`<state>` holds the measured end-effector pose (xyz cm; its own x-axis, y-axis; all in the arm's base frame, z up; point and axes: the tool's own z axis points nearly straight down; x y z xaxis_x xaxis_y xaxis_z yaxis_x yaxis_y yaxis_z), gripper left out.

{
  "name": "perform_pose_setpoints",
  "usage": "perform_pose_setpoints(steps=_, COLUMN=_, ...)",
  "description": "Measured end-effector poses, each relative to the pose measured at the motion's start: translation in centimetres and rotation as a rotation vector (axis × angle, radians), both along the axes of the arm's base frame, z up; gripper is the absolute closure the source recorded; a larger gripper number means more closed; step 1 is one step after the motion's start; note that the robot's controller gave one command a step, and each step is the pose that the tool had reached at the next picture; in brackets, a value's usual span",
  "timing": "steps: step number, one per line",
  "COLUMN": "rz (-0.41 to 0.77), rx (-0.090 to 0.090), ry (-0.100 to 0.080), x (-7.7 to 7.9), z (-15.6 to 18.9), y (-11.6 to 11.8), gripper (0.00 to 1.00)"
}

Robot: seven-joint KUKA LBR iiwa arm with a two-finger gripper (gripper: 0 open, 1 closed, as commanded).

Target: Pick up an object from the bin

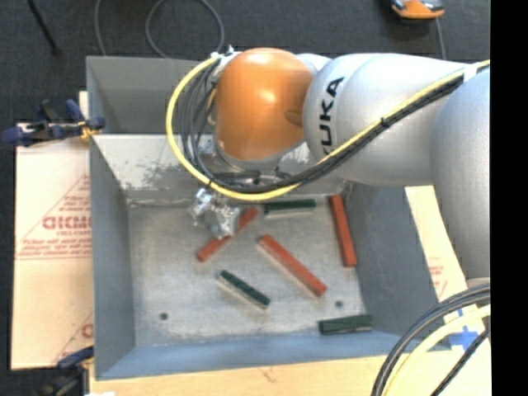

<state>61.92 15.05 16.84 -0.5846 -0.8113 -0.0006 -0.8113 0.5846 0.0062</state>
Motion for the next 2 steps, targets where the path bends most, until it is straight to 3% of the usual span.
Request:
perform_pose_setpoints(steps=1, rz=-0.01, rx=0.0, ry=-0.008, x=0.3, z=0.5, y=-0.5, gripper=0.0)
perform_pose_setpoints(steps=2, rz=0.044, rx=-0.002, ry=-0.005, x=-0.4, z=-9.7, y=-4.4, gripper=0.0)
